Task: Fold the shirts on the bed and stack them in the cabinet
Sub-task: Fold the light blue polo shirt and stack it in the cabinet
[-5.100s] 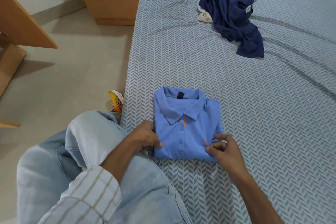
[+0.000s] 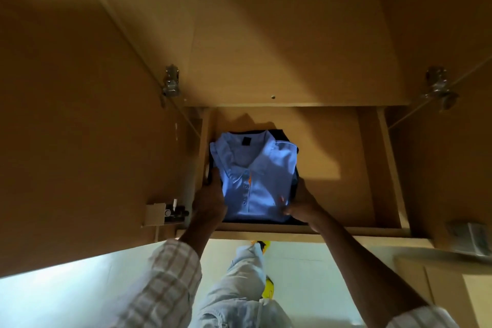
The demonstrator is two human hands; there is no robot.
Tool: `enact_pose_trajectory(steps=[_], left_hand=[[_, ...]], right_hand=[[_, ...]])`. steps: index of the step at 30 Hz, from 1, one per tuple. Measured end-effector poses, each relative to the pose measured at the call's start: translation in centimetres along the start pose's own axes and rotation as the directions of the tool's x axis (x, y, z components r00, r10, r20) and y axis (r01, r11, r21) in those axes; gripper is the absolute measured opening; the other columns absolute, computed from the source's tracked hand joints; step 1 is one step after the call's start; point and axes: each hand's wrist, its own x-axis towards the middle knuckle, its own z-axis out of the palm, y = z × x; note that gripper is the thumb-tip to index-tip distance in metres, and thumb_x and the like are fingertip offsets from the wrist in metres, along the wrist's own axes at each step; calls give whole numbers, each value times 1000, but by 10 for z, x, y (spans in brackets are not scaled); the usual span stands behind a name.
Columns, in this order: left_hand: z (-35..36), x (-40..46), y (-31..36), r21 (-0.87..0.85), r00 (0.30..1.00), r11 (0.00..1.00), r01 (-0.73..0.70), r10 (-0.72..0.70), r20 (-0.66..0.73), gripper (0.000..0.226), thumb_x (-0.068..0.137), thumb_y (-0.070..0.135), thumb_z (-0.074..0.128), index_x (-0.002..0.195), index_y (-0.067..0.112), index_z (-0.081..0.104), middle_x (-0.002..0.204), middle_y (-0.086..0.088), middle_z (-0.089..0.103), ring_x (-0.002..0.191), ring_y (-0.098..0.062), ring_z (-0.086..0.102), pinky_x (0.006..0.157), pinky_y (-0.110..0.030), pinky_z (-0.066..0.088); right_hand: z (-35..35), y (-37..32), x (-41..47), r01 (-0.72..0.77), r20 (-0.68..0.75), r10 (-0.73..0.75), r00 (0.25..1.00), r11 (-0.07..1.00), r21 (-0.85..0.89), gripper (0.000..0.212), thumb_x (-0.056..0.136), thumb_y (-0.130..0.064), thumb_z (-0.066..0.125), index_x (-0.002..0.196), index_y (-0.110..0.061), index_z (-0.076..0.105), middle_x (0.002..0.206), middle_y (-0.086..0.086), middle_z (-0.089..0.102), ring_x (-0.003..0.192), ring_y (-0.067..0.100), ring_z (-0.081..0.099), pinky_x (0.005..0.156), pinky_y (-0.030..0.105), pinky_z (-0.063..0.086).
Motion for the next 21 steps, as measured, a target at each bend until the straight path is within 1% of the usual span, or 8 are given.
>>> enact_pose_trajectory(steps=[1,3,7,12,15,17,19,21], left_hand=[[0,-2,-2,81,998,996,-32,36,-41,72,85,4,73,148,19,40,97,-21,68,80,-33,71,63,-32,51],[5,-8,-2,175,999,984,-25,19,34,60,95,8,58,147,22,32,103,-13,67,89,-28,71,70,-35,54],[12,-10,-5,172,994,985,-29,10,113,63,94,8,55,148,20,24,115,-13,63,102,-29,67,81,-39,53],[5,-16,-4,127,985,991,-50,28,171,65,91,6,58,146,20,26,117,-13,64,105,-29,66,80,-36,52],[-7,-23,-5,-10,974,998,-69,69,217,55,82,7,63,131,17,39,111,-12,65,101,-31,66,71,-35,50],[-15,-34,-2,-68,970,990,-122,133,204,49,85,12,66,129,13,44,120,-11,63,109,-31,63,80,-34,48],[-21,-49,2,-82,961,967,-243,251,116,44,88,13,64,129,10,48,123,-11,63,112,-32,61,87,-33,44],[-19,-74,5,-168,931,915,-366,364,-45,46,83,9,65,127,8,53,114,-18,66,104,-39,63,81,-36,47]], right_hand=[[4,-1,0,15,-40,-18,999,998,-56,100,80,-8,79,157,-20,15,139,4,51,129,31,51,94,41,52],[12,-1,1,33,-111,-53,992,984,-175,95,87,-25,72,157,-22,8,140,11,53,122,38,55,91,45,53],[22,4,4,-29,-170,-24,985,952,-303,87,89,-43,63,149,-27,2,124,14,61,103,39,64,78,49,58],[12,8,-8,-77,-211,-5,977,923,-376,74,85,-58,56,141,-32,15,117,11,62,102,39,63,75,44,56],[-1,0,-38,-23,-229,-104,968,870,-492,50,92,-49,52,134,-28,35,121,9,64,109,38,63,79,37,51],[-11,1,-67,-7,-293,-164,942,864,-503,38,93,-30,53,130,-25,48,121,8,65,111,36,63,86,36,51],[-18,13,-96,23,-393,-250,885,866,-500,33,91,-22,54,123,-22,57,115,10,66,108,36,64,84,35,51],[-17,37,-132,64,-490,-325,809,877,-476,27,91,-19,57,116,-19,63,109,11,68,101,35,66,82,35,52]])
